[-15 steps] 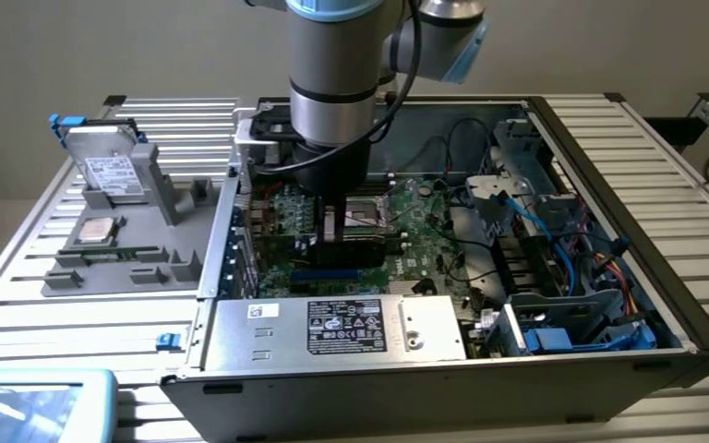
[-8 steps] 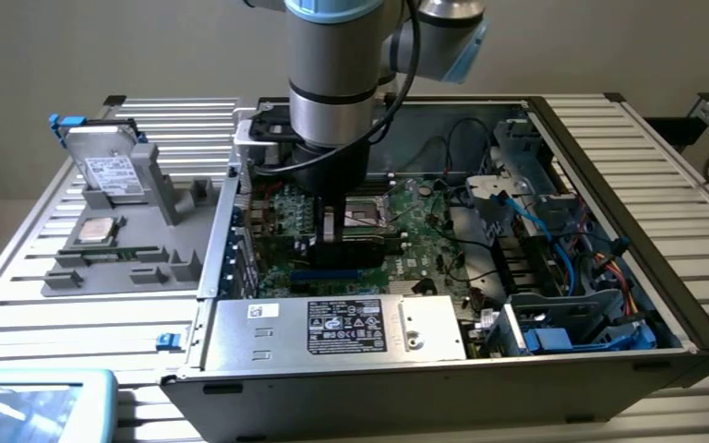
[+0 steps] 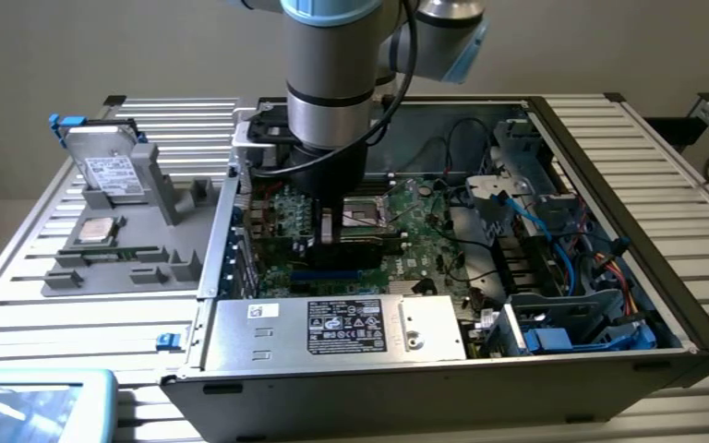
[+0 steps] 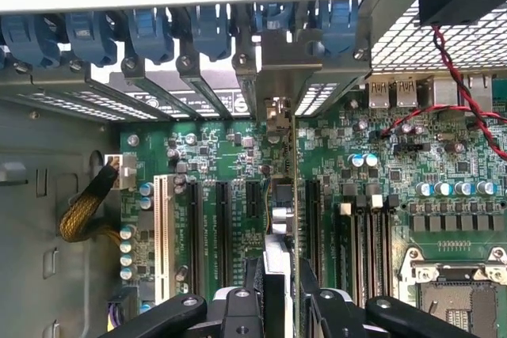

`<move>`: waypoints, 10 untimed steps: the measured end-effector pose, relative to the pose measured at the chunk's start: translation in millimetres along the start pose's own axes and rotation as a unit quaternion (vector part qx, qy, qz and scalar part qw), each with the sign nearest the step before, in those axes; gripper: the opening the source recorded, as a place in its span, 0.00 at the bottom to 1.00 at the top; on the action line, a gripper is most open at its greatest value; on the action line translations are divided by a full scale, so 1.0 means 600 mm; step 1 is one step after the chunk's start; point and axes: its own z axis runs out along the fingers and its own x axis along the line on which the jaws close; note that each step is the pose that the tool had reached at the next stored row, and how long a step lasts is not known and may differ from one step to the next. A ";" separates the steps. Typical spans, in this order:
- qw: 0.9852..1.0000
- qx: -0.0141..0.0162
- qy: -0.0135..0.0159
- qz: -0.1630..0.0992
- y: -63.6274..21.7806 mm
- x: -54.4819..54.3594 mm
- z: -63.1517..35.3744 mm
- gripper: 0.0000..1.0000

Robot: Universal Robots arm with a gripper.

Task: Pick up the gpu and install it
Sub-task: 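Insert the gpu into the slot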

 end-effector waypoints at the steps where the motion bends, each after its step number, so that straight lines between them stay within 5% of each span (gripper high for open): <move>1: 1.000 0.000 0.000 0.000 0.001 0.000 0.000 0.28; 10: 1.000 0.000 -0.001 0.000 0.001 0.000 0.001 0.28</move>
